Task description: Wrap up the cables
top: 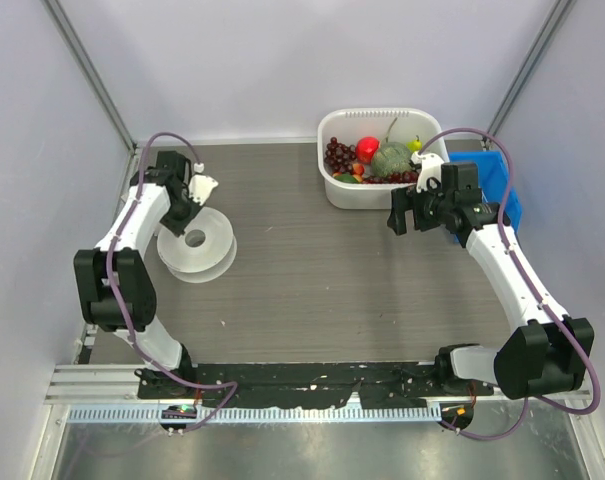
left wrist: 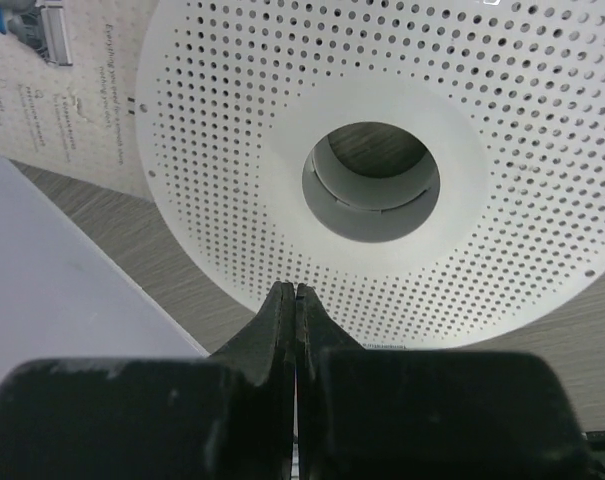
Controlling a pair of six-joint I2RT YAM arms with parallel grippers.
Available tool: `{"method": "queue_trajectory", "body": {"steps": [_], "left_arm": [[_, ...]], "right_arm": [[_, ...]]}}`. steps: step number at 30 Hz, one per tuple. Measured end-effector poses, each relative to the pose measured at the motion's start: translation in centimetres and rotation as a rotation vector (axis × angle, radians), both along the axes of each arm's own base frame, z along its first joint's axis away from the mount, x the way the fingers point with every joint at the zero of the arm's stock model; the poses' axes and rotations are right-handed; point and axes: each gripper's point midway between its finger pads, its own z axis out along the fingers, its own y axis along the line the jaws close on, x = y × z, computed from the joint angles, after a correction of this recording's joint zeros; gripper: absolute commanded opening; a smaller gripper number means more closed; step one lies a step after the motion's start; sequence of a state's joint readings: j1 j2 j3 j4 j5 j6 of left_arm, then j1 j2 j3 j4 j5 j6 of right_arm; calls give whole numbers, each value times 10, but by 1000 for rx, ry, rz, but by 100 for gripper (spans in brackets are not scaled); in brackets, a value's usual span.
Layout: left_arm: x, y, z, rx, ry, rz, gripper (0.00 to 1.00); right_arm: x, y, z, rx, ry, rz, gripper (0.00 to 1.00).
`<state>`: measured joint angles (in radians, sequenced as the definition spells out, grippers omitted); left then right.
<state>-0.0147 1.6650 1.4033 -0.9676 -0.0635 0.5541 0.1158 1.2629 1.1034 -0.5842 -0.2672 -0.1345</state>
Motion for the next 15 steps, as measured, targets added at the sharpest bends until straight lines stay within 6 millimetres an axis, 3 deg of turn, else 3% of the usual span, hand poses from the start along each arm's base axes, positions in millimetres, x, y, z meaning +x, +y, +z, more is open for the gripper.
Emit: {"method": "queue_trajectory", "body": {"steps": [5, 15], "left_arm": [[6, -1, -20, 1, 1, -26, 0], [25, -21, -35, -4, -31, -97, 0]], "right_arm": [[-1, 0, -2, -2, 7, 1, 95], [-3, -1, -10, -8, 39, 1, 96]]}}
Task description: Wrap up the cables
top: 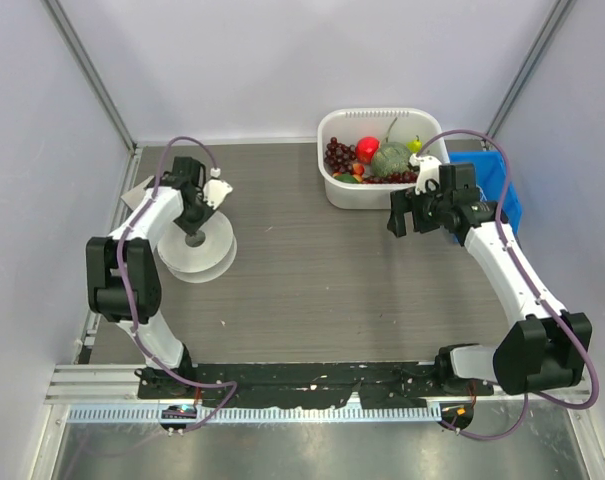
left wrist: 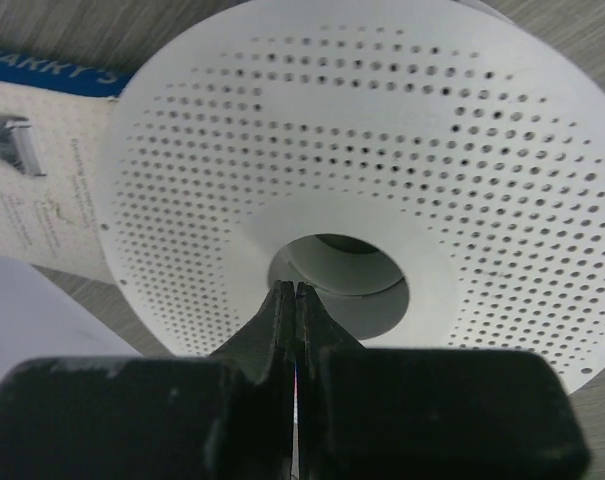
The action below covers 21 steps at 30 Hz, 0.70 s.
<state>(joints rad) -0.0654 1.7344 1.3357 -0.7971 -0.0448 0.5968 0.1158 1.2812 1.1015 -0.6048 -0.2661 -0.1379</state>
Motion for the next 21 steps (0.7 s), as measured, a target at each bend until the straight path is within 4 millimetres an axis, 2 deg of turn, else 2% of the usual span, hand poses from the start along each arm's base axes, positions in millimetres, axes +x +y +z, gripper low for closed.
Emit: {"method": "queue_trajectory", "body": {"steps": [5, 12, 15, 21], "left_arm": [[-14, -11, -19, 15, 47, -51, 0], [-39, -31, -41, 55, 116, -131, 0], [-49, -56, -44, 53, 133, -193, 0], [-66, -122, -43, 26, 129, -315, 0]], "right_arm": [[2, -2, 0, -2, 21, -8, 96], [18, -12, 21, 20, -18, -50, 96], [21, -18, 25, 44, -18, -77, 96], [28, -51, 19, 127, 24, -199, 96]]}}
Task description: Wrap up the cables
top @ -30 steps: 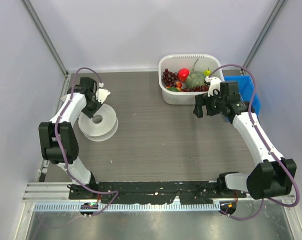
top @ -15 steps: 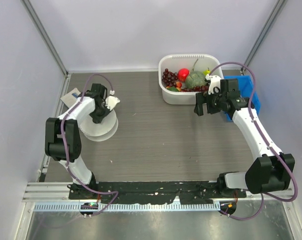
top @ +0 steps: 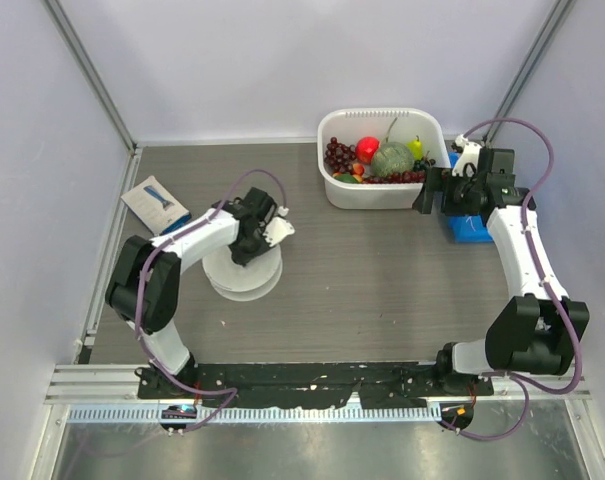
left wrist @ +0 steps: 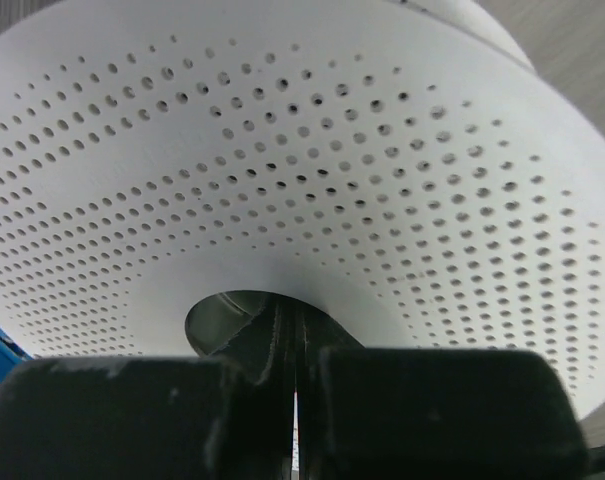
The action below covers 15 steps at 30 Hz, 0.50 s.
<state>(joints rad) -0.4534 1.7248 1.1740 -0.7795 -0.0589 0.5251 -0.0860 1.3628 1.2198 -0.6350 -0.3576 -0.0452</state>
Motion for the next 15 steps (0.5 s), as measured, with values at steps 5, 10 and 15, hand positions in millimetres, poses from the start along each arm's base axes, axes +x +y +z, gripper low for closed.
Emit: {"method": "queue_trajectory", "body": {"steps": [5, 10, 15], "left_arm": [[-8, -63, 11, -49, -16, -68, 0], [-9, -125, 22, -111, -46, -115, 0], [-15, -168, 25, -149, -55, -147, 0]], "right_arm": [[4, -16, -7, 36, 30, -55, 96], [6, -16, -2, 58, 23, -71, 97], [7, -21, 0, 67, 20, -88, 96]]}}
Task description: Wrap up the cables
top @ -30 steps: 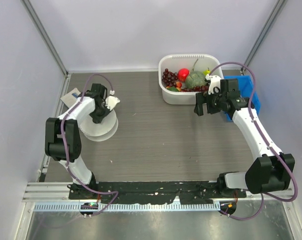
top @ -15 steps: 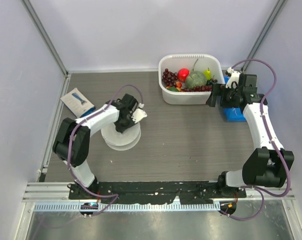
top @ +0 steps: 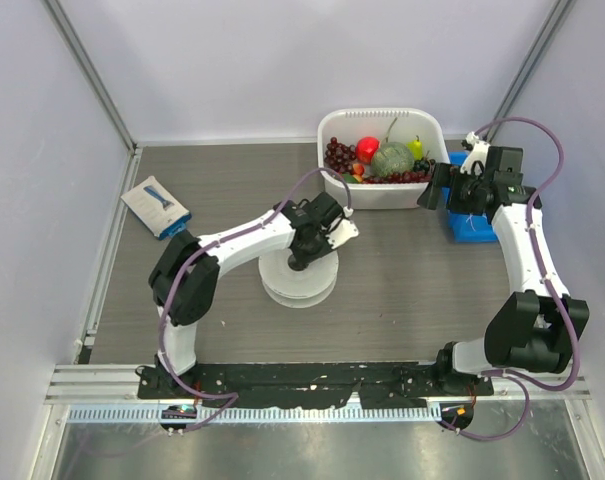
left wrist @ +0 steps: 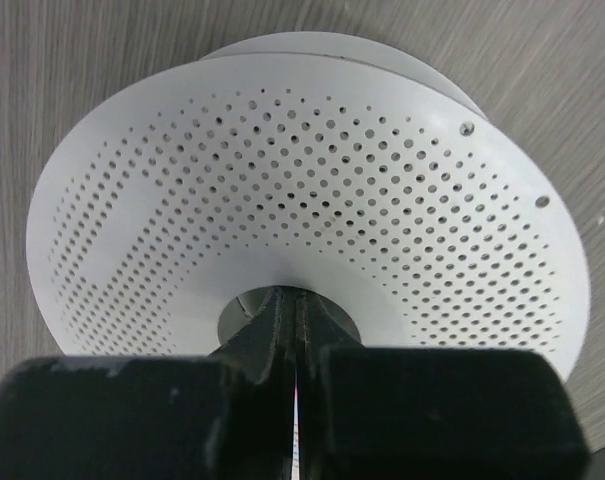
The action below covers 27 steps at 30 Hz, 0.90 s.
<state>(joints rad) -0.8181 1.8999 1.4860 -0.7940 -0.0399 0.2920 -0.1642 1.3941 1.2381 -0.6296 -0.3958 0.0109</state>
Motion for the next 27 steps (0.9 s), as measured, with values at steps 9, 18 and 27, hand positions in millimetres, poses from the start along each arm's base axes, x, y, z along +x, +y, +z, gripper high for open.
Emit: {"method": "queue_trajectory", "body": {"steps": [9, 18, 27], "left_arm": [[9, -41, -12, -80, 59, 43, 0], [19, -71, 5, -172, 58, 49, 0], [27, -41, 90, -295, 33, 102, 22]], "right_arm": [[1, -14, 3, 5, -7, -42, 97], [2, -21, 23, 9, -59, -53, 97], [3, -16, 61, -1, -116, -2, 97]]}}
